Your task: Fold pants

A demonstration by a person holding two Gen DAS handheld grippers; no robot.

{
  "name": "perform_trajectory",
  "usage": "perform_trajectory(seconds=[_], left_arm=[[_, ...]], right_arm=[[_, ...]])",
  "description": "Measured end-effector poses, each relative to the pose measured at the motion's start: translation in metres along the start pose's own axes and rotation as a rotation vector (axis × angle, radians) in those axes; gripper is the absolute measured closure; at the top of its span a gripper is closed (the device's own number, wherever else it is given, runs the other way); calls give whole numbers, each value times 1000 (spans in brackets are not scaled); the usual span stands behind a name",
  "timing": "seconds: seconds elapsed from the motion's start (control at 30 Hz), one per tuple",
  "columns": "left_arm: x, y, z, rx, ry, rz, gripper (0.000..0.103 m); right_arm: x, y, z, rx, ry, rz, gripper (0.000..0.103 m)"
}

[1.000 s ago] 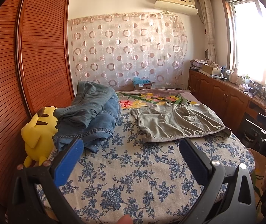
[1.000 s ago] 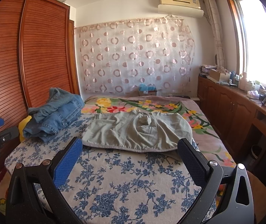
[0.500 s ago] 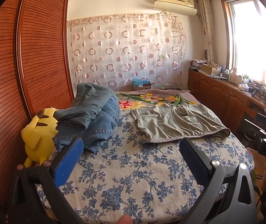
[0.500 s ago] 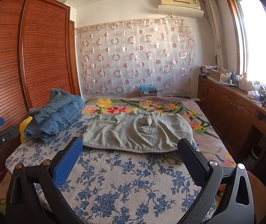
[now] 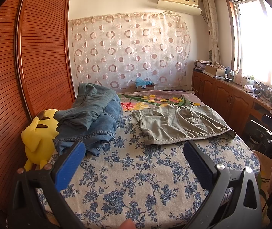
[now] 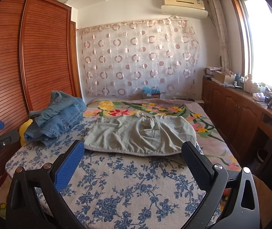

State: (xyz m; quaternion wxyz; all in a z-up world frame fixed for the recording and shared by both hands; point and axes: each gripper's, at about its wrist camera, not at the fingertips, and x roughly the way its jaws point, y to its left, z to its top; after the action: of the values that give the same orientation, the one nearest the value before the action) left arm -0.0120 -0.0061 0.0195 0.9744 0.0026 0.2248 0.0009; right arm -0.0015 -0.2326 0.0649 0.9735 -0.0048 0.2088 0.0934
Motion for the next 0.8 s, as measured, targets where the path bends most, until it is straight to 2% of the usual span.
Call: perform_trajectory(seconds=[0.3, 0.4, 0.6, 0.8], left_arm=[[16, 0, -11, 1, 24, 9, 0], [29, 1, -13, 10, 53, -16, 0], [58, 4, -16, 10, 110, -111, 0], [91, -4, -18, 57, 137, -119, 0]], right_arm=[[4, -8, 0, 6, 22, -8, 0], [8, -16, 0, 5, 30, -14, 0], [17, -33, -4, -19, 44, -17, 0], [33, -49, -7, -47, 82, -16, 3]])
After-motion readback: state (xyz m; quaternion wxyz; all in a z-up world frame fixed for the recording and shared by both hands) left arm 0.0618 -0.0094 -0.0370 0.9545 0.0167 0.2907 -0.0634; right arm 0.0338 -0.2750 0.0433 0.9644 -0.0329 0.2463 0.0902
